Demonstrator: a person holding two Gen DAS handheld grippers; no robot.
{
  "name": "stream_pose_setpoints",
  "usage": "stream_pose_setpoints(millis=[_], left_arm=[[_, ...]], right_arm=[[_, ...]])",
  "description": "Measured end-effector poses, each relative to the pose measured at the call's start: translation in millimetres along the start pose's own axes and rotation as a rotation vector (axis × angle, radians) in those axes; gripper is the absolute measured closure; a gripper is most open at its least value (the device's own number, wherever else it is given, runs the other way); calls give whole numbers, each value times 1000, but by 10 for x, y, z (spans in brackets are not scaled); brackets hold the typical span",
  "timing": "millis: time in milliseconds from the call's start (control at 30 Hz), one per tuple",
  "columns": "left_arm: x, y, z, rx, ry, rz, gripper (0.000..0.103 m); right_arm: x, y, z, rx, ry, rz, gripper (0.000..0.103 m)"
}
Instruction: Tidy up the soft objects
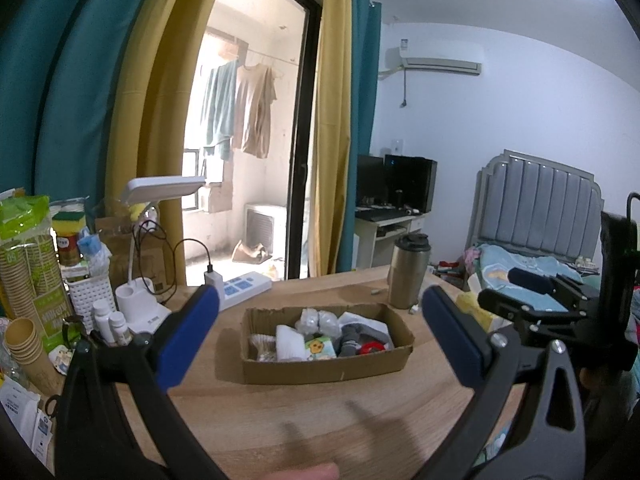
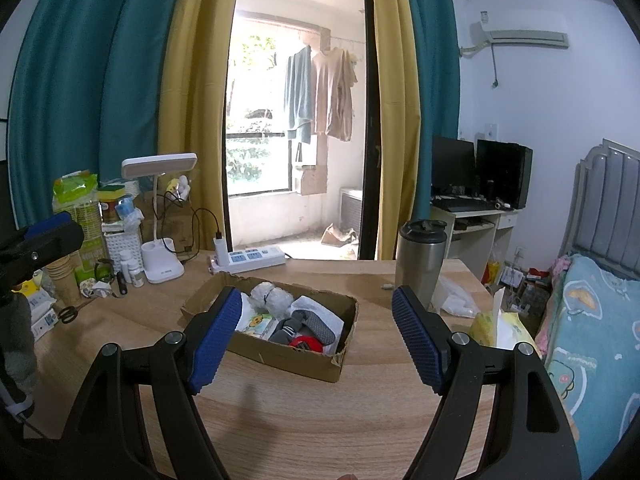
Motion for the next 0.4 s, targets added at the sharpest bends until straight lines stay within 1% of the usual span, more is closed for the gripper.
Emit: stream_pose_setpoints(millis=[200,367,400], left_arm=[[0,-3,22,-5,-3,3,1],[28,19,90,7,-9,19,1],[50,9,121,-3,-15,33,1]], right_arm=[[7,-10,3,-2,-2,0,23],[18,-38,20,-6,-5,-5,23],[30,-38,35,-8,-8,-3,23]])
Point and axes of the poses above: each gripper's, at about its wrist camera, not at the fingertips, and x roughly the way its jaws point, y to its right, z to its underside, the point moved 10 cm from there along x, roughly the way its jaws point, and after that the axes turned 4 degrees about x, right-handed, at the moved point
